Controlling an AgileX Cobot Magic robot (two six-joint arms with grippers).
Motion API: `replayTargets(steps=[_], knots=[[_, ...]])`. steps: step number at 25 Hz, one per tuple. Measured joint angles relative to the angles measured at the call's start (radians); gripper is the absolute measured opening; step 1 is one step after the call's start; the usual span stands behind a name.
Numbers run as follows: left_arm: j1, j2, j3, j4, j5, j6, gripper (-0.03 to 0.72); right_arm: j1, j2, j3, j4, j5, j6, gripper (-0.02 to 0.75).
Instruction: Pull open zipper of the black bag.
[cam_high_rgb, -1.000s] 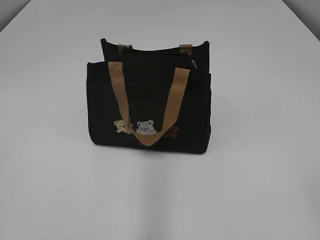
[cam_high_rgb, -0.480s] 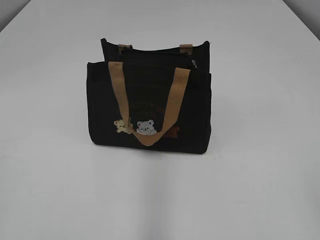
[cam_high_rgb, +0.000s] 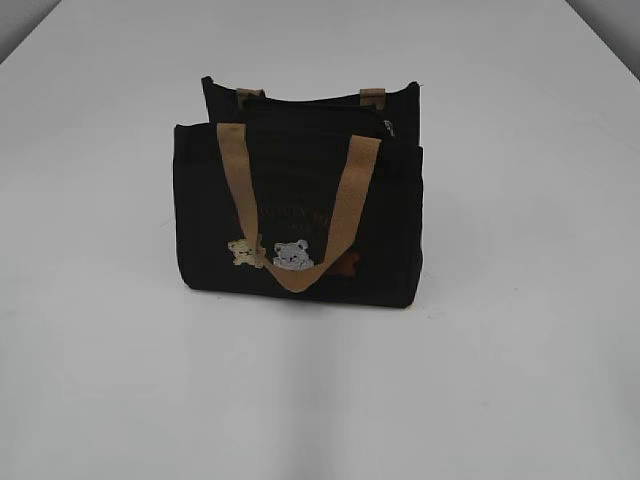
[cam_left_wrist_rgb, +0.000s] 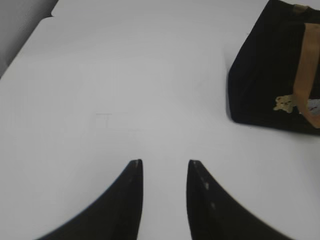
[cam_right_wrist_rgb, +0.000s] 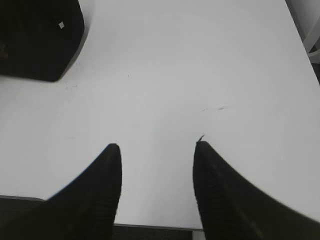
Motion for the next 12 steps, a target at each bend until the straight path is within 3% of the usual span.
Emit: replayTargets(steps=[12], knots=[[0.000, 0.000, 0.000, 0.033, 0.000, -0.039, 0.229, 0.000, 0.000, 0.000, 0.000, 0.000, 0.000, 0.371]])
